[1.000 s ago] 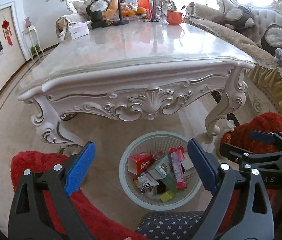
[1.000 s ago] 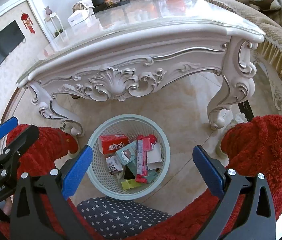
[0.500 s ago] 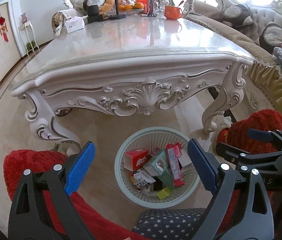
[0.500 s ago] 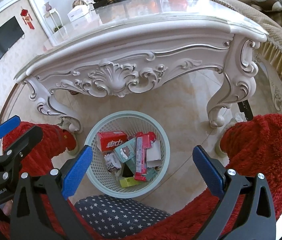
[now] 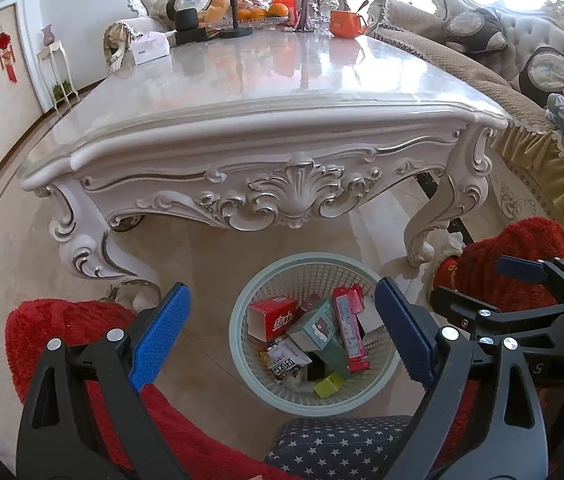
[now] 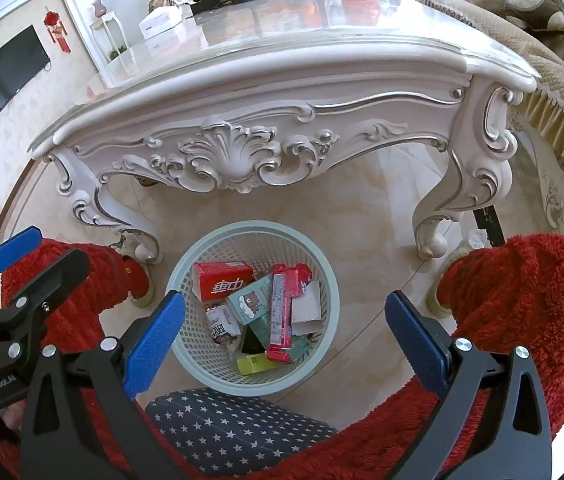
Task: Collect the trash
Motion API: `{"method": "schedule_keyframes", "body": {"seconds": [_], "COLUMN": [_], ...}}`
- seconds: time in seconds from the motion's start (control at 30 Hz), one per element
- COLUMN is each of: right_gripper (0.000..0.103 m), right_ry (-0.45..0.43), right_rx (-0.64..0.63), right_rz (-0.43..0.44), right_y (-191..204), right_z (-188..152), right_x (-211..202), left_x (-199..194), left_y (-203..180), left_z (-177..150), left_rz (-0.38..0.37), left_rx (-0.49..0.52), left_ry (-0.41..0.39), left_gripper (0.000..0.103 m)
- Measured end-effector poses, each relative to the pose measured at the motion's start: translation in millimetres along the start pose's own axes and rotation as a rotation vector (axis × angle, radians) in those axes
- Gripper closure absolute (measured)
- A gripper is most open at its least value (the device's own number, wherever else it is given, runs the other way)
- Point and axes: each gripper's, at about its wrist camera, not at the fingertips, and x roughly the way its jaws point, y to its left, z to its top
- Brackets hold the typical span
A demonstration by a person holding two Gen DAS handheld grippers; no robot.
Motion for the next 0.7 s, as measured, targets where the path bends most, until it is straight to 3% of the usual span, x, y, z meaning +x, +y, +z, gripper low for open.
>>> {"method": "schedule_keyframes", "body": {"seconds": [0.7], "right_gripper": [0.007], "right_ry": [-0.007], "right_rx": [-0.009], "right_rz": [-0.012], "right_y": [-1.5], "right_z": [3.0], "right_x": [-0.3], "left_x": [4.8], "left_y": [1.5], "left_z": [2.4], "left_rz": [0.015], "left_rx": [0.01], "left_ry": [0.006], "left_gripper": [0.012]}}
